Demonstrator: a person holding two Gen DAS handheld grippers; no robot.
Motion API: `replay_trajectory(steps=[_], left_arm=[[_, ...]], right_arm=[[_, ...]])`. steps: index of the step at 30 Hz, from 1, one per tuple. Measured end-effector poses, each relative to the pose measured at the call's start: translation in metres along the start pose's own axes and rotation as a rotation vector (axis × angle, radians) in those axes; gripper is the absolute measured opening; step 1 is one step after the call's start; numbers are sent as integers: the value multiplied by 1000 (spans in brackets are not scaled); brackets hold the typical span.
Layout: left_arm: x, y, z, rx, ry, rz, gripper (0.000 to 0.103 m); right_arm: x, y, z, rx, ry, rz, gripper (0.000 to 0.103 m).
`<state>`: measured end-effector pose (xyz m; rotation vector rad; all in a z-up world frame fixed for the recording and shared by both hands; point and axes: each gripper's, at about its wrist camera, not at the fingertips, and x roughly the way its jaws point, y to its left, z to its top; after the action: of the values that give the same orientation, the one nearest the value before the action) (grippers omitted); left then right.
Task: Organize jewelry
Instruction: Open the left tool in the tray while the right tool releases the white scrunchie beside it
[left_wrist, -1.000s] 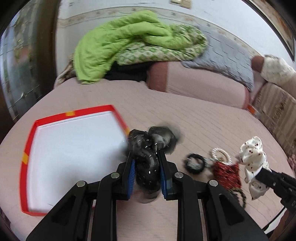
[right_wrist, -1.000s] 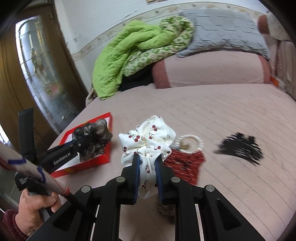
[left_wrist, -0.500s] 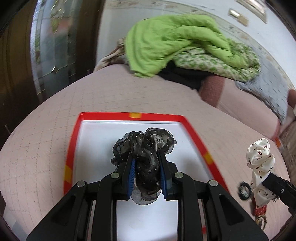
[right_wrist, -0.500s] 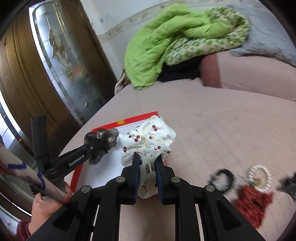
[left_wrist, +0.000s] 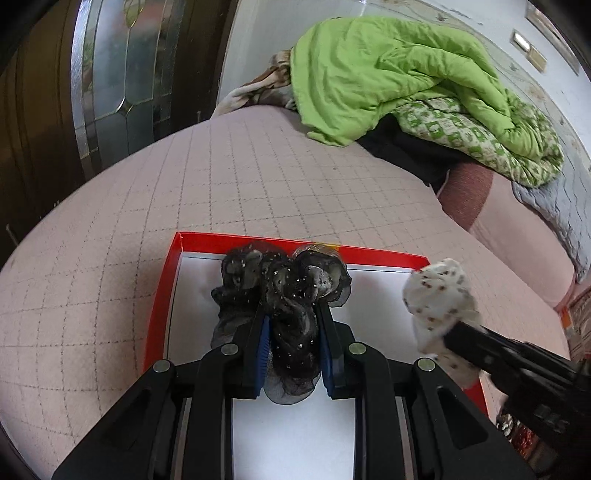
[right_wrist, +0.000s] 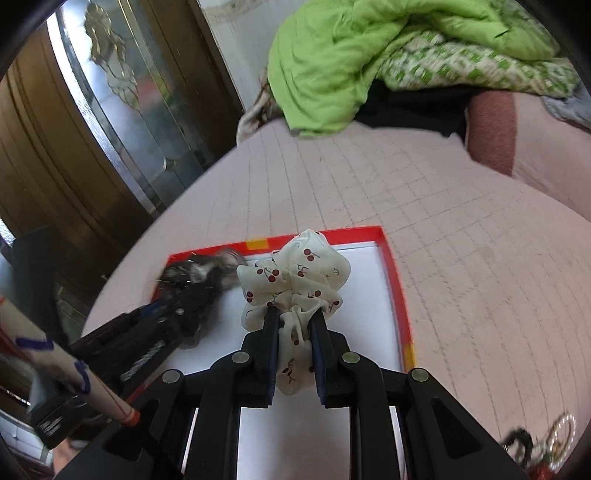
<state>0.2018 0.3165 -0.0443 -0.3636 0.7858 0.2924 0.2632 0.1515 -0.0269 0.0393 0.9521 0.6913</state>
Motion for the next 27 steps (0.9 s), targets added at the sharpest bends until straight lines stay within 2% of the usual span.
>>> replay_trajectory(steps=[13, 16, 18, 20, 27], left_arm=[[16, 9, 7, -34, 40, -19, 24], [16, 9, 7, -35, 45, -24, 35], [15, 9, 8, -37, 40, -22, 45], [14, 9, 8, -41, 37, -25, 53], [0, 3, 13, -56, 0, -49, 61]], right_arm=[[57, 5, 14, -20, 57, -67, 22], [63, 3, 12, -14, 68, -86, 24], [63, 0, 11, -2, 73, -89, 33], [60, -3, 12, 16, 67, -80, 49], [28, -5, 14, 1, 23, -56, 51]])
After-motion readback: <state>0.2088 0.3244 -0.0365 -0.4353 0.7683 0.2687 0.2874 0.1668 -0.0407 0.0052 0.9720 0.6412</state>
